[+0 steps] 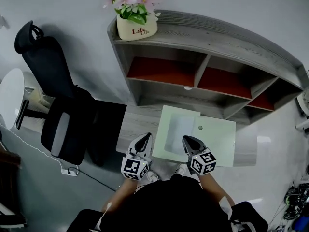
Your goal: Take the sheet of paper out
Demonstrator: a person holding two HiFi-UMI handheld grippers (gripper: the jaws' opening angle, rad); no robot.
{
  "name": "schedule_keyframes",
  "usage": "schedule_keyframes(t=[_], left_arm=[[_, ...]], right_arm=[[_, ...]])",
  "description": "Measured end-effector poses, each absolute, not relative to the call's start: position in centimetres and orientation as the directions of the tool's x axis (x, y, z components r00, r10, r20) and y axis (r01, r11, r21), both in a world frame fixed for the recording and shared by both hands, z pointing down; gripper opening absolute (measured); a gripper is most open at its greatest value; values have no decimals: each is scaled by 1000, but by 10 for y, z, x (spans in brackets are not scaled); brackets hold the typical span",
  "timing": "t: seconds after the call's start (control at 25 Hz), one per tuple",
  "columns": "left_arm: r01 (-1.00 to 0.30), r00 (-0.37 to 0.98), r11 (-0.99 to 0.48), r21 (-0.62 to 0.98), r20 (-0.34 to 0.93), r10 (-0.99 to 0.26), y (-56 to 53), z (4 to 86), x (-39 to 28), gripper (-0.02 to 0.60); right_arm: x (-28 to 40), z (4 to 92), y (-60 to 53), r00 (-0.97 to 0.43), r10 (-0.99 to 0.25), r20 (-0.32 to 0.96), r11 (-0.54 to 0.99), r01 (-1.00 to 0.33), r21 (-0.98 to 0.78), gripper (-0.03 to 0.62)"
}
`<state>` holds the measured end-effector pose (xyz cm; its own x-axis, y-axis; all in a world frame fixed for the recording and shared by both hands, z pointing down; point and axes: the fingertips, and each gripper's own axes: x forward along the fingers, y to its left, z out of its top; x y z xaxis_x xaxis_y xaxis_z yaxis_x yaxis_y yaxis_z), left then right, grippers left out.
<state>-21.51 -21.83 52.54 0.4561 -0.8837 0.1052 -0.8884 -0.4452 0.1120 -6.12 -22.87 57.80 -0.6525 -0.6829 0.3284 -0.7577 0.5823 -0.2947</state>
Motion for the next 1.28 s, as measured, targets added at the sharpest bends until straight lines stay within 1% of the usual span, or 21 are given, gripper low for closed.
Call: schedule_keyframes(t=[0.12,0.2,0.32,0.52,0.68,0.72,0.8,1.0,1.28], left_arm=[[-891,453,-444,90,139,-881,-224,537,-209,8],[-901,434,-426,83,162,-886,-229,544,-211,8],[-910,414,-407,80,188,-890,-236,553,-213,8],[-912,410,-402,84,217,-886,-238,564,-206,8],[-907,422,-411,93,231,-877,-238,571,-196,8],[-905,424,-414,94,233,-875,-238,572,-194,8],[-903,430,-420,95,238,-871,-238,575,-190,8],[-901,434,-424,96,251,-865,-239,580,-185,8],[-906,422,-410,101,264,-867,-243,587,-187,8]], right_arm=[[-39,606,-229,-609,-663,436,524,-793,-311,23],[-25,620,-230,-592,-648,479,502,-805,-316,23],[-8,641,-233,-580,-622,526,460,-814,-354,24],[11,678,-234,-584,-570,577,356,-809,-468,32],[15,705,-234,-625,-506,595,270,-770,-579,153],[16,711,-236,-631,-497,596,250,-761,-598,165],[17,722,-238,-646,-476,596,217,-744,-632,208],[12,746,-236,-701,-396,593,140,-684,-716,238],[8,770,-227,-720,-303,625,104,-677,-729,253]])
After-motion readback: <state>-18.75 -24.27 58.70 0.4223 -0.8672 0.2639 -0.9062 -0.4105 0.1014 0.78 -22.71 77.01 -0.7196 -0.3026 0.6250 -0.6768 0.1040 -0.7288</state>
